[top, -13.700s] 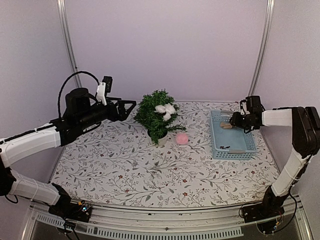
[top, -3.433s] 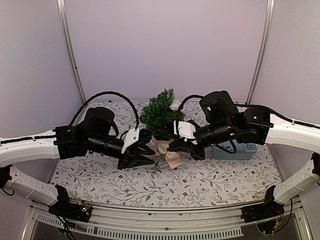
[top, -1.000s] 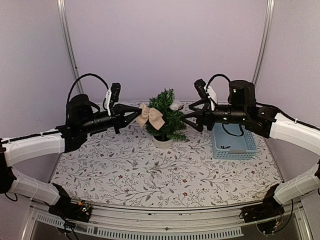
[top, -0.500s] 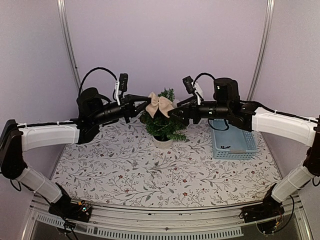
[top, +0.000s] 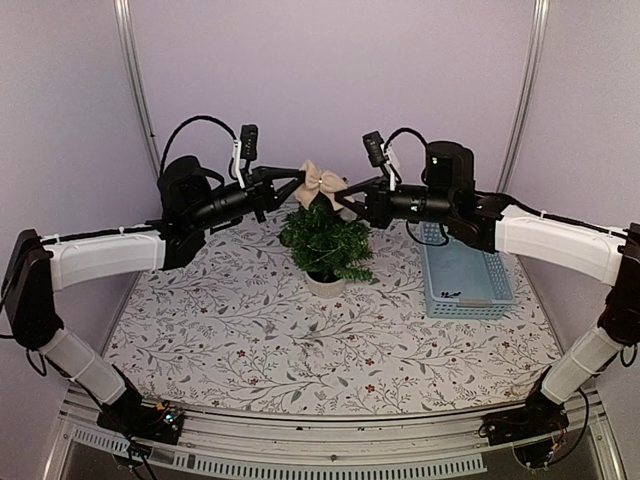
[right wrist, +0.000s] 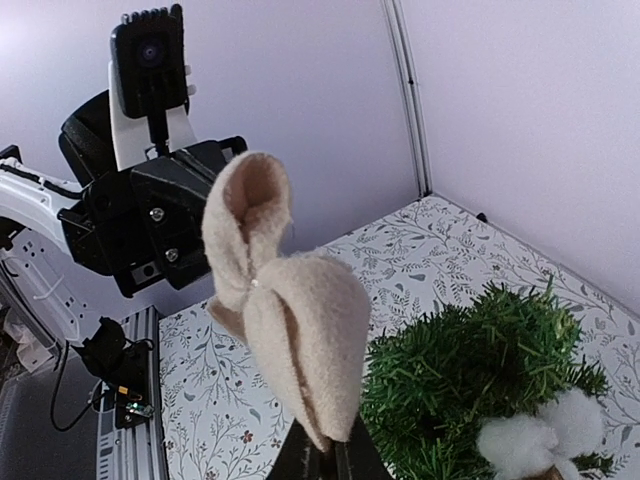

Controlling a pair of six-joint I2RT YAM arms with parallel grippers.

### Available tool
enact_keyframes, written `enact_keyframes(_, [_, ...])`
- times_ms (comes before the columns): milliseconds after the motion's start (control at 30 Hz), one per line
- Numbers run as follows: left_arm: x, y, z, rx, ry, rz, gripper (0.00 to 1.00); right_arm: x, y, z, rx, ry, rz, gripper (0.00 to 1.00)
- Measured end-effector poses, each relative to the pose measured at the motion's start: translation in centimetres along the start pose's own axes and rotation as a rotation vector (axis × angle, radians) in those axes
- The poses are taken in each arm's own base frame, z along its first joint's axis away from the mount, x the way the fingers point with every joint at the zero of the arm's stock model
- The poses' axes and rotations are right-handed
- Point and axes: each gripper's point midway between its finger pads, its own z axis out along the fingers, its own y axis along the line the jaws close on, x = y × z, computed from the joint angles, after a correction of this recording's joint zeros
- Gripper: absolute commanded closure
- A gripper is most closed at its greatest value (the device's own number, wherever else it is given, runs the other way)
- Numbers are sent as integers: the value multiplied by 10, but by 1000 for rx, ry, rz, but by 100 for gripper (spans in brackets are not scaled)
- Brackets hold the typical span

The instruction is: Decorate the small christmas tree

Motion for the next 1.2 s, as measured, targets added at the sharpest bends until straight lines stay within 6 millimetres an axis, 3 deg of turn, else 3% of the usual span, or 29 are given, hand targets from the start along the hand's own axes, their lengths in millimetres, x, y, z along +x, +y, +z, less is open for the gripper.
enact_keyframes(133, [-10, 18, 5, -35, -9, -1, 100, -16, -7, 0, 28, -40, 1, 98])
enact_keyframes(333, [7, 48, 10, -85, 36, -54, 100, -23, -20, 15, 54, -49, 14, 98])
enact_keyframes(700, [46, 82, 7, -163, 134, -138, 100, 21, -52, 35, 138, 72, 86, 98])
enact_keyframes(1200, [82, 99, 8, -197, 220, -197, 100, 37, -70, 43, 205, 123, 119, 98])
